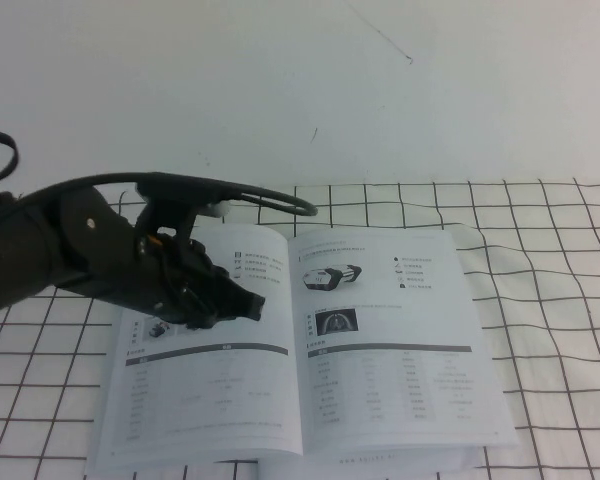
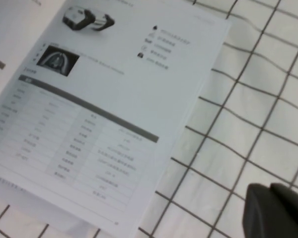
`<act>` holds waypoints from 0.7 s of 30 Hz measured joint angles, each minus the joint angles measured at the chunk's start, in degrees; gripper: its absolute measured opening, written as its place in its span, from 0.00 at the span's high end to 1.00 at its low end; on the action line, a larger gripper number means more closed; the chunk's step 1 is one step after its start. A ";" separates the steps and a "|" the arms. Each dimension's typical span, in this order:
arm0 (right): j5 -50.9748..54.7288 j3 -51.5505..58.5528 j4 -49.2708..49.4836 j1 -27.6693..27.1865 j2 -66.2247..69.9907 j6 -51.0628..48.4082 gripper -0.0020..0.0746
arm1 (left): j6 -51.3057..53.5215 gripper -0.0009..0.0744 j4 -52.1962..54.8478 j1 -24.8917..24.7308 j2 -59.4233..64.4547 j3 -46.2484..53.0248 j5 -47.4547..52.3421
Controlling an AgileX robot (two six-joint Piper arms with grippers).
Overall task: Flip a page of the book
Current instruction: Open the closed book
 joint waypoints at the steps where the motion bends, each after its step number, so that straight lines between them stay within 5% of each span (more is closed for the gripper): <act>1: -0.47 0.00 0.69 0.74 1.97 -0.47 0.98 | -0.25 0.99 -0.03 0.00 1.15 0.00 -0.50; 11: -5.73 -4.47 1.74 11.17 20.22 -1.38 0.95 | -1.10 0.99 -0.93 0.00 10.46 -1.58 -2.66; 21: -2.79 -13.75 5.60 11.33 34.74 -0.15 0.32 | -2.63 0.99 -1.96 0.00 15.39 -1.81 -4.68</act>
